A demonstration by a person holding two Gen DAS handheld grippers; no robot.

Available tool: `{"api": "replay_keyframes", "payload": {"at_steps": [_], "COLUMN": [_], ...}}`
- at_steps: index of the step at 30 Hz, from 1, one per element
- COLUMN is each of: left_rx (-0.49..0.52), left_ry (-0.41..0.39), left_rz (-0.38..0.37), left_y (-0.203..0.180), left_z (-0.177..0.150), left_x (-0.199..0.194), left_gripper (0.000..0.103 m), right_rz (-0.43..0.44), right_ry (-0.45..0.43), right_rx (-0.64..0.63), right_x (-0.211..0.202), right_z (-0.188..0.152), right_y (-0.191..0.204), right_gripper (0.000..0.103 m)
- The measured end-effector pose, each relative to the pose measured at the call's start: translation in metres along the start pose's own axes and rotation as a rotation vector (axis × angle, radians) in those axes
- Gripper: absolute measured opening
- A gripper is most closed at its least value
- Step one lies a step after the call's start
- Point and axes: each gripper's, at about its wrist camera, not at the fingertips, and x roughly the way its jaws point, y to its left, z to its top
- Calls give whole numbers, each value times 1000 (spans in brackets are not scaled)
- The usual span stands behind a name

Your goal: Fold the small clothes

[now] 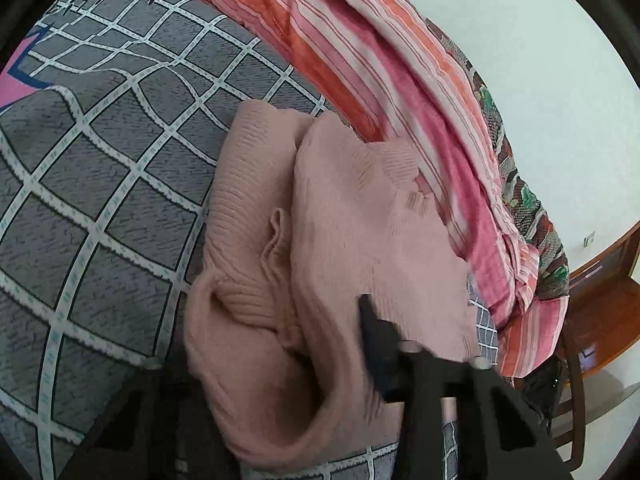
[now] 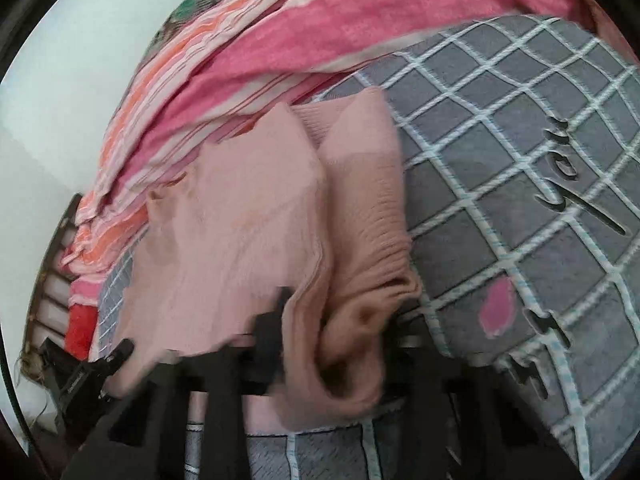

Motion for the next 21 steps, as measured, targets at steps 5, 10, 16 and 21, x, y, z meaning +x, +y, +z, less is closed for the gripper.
{"api": "replay_keyframes", "payload": {"at_steps": [5,10,16,21], "left_rx": [-2,40,41,73], "left_ry": [-20,-30,-9,2], "left_rz": [-4,-9,-29,-25], "left_y": [-1,-10,0,9], "left_z": [1,-7,-35,-76], "left_x": [-10,-39,-83,-120], "left_gripper": [18,17,17,18], "right_rz": [26,38,55,57], "right_ry": [-23,-25,-2,3], "right_rx": [-4,-42,-64,-87], "right_x": [-14,-41,-74,-106], "right_z": [-2,-22,-61,-99], "right_y": [4,15,18,16], "right_gripper": [17,17,17,17]}}
